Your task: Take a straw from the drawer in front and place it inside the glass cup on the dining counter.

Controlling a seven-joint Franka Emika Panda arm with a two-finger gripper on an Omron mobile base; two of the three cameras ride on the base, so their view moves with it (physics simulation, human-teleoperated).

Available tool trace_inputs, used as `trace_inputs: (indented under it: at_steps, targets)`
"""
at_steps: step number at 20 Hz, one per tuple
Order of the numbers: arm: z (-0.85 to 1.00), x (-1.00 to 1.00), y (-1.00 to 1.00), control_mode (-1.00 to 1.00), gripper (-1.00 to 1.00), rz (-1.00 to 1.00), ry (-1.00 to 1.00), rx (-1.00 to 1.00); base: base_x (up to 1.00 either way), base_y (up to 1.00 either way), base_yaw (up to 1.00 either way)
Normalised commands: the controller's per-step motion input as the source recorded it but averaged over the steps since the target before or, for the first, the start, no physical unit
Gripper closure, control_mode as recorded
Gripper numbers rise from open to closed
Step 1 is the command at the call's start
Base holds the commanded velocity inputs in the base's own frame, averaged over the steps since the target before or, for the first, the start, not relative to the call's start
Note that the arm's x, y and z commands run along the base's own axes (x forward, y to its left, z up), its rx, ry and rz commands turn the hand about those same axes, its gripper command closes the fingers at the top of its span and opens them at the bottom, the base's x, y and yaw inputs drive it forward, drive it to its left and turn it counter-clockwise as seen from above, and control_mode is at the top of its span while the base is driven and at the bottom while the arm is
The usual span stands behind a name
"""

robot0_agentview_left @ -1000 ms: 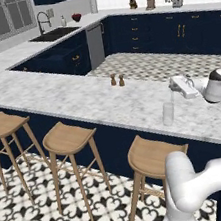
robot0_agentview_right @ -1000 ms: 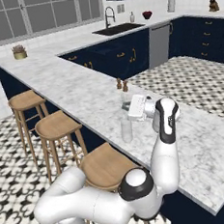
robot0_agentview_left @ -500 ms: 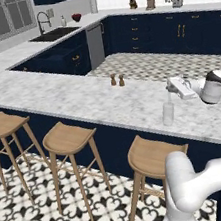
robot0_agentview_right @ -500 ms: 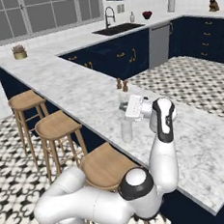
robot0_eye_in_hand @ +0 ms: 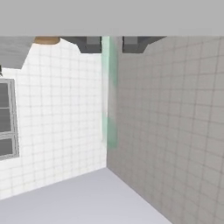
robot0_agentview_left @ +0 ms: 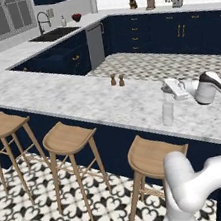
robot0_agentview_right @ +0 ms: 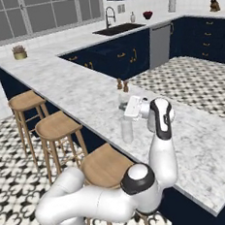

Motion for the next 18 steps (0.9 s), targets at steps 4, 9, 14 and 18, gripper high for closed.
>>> trace_inputs:
  at_steps: [4, 9, 14, 18]
  targets:
    - [-0.17, 0.46, -0.31, -1.00, 1.00, 0.00, 0.02, 0.00, 0.00, 0.00, 0.00]
    - [-0.21, 0.12, -0.42, -1.00, 1.00, 0.00, 0.00, 0.00, 0.00, 0.00, 0.00]
    - [-0.45, -0.12, 0.06, -1.00, 1.00, 0.00, -0.05, -0.03, 0.00, 0.00, 0.00]
    - [-0.55, -0.37, 0.24, -1.00, 1.00, 0.00, -0.14, -0.04, 0.00, 0.00, 0.00]
